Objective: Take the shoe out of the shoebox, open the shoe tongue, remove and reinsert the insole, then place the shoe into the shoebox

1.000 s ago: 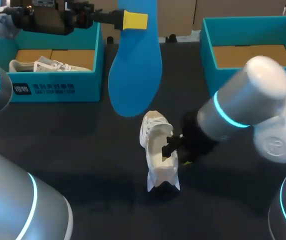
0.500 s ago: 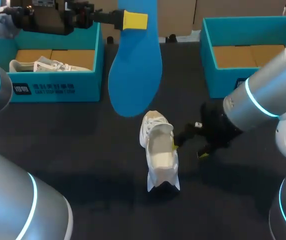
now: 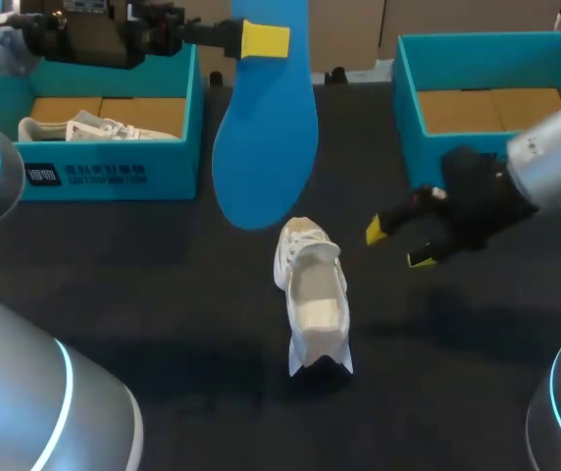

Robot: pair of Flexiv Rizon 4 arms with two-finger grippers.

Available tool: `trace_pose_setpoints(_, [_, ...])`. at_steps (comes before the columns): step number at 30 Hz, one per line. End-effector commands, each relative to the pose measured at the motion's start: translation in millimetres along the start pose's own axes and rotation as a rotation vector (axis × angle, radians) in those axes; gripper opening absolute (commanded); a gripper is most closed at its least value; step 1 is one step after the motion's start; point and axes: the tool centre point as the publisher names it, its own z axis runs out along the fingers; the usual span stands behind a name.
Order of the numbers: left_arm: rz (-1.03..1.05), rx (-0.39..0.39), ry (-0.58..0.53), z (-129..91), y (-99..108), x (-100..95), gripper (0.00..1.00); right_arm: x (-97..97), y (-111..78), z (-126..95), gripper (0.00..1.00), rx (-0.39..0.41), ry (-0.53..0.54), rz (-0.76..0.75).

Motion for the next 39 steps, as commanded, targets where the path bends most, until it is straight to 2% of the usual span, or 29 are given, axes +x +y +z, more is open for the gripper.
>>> trace_pose_setpoints(1, [-0.001,-0.002,0.0,0.8,-0.6,-0.2,0.0,-1.8,-7.6,-11.2,1.0,-0.011,0.005,-0.001])
trace_pose_setpoints(2, [-0.001,-0.002,0.0,0.8,-0.6,-0.2,0.0,-0.9,-4.3,-8.0,1.0,-0.012,0.11,0.004])
trace_pose_setpoints(5, [-0.001,-0.002,0.0,0.8,-0.6,-0.2,0.0,9.1,12.3,-15.5,1.0,-0.049,0.257,0.016])
trace_pose_setpoints(10, [-0.001,-0.002,0.0,0.8,-0.6,-0.2,0.0,25.7,34.2,-30.2,1.0,-0.068,0.37,0.003])
trace_pose_setpoints(12, [-0.001,-0.002,0.0,0.8,-0.6,-0.2,0.0,29.4,41.9,-33.6,1.0,-0.064,0.418,0.012])
trace_pose_setpoints(14, [-0.001,-0.002,0.0,0.8,-0.6,-0.2,0.0,31.3,49.8,-36.0,1.0,-0.046,0.509,0.06])
trace_pose_setpoints(15, [-0.001,-0.002,0.0,0.8,-0.6,-0.2,0.0,32.7,57.1,-38.0,1.0,-0.003,0.613,0.063])
trace_pose_setpoints(27, [-0.001,-0.002,0.0,0.8,-0.6,-0.2,0.0,32.7,57.1,-38.0,1.0,-0.003,0.613,0.063])
trace_pose_setpoints(33, [-0.001,-0.002,0.0,0.8,-0.6,-0.2,0.0,52.1,62.0,-60.1,1.0,-0.037,0.693,0.074])
trace_pose_setpoints(39, [-0.001,-0.002,0.0,0.8,-0.6,-0.2,0.0,64.2,66.8,-76.3,1.0,-0.04,0.712,0.07])
